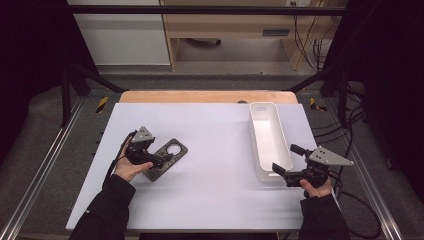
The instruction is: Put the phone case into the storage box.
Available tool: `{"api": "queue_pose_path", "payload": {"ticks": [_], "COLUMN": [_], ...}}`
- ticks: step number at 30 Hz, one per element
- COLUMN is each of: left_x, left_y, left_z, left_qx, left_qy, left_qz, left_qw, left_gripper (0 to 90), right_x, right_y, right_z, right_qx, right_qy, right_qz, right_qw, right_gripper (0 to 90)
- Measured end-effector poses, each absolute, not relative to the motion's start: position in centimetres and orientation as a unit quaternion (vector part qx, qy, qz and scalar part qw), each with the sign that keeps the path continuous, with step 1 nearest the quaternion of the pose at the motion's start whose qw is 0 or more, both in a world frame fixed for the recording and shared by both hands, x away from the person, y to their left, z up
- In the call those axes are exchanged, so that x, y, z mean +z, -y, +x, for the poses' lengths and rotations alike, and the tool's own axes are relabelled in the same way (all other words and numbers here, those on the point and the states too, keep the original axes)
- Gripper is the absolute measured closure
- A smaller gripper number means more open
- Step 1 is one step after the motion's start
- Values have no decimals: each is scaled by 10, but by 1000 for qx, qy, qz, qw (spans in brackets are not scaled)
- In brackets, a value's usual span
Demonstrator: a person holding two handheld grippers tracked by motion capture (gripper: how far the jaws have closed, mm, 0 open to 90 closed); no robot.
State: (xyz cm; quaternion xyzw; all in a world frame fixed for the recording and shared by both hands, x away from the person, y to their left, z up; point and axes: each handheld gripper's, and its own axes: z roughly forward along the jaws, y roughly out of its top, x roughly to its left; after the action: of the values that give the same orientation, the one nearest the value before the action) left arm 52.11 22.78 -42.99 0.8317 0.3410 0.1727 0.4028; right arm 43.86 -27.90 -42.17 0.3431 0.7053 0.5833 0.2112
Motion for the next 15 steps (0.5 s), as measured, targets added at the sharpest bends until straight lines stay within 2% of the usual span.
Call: {"api": "queue_pose_path", "payload": {"ticks": [15], "left_x": [-450], "left_y": [-222], "left_z": [533], "left_qx": [157], "left_qy": [-352], "left_qz": [847], "left_qw": [365], "left_gripper": [23], "right_x": [-422], "right_y": [279], "right_z": [439], "right_qx": [584], "right_qy": [-705], "right_qz": [343], "right_qw": [209], "right_gripper": [4]}}
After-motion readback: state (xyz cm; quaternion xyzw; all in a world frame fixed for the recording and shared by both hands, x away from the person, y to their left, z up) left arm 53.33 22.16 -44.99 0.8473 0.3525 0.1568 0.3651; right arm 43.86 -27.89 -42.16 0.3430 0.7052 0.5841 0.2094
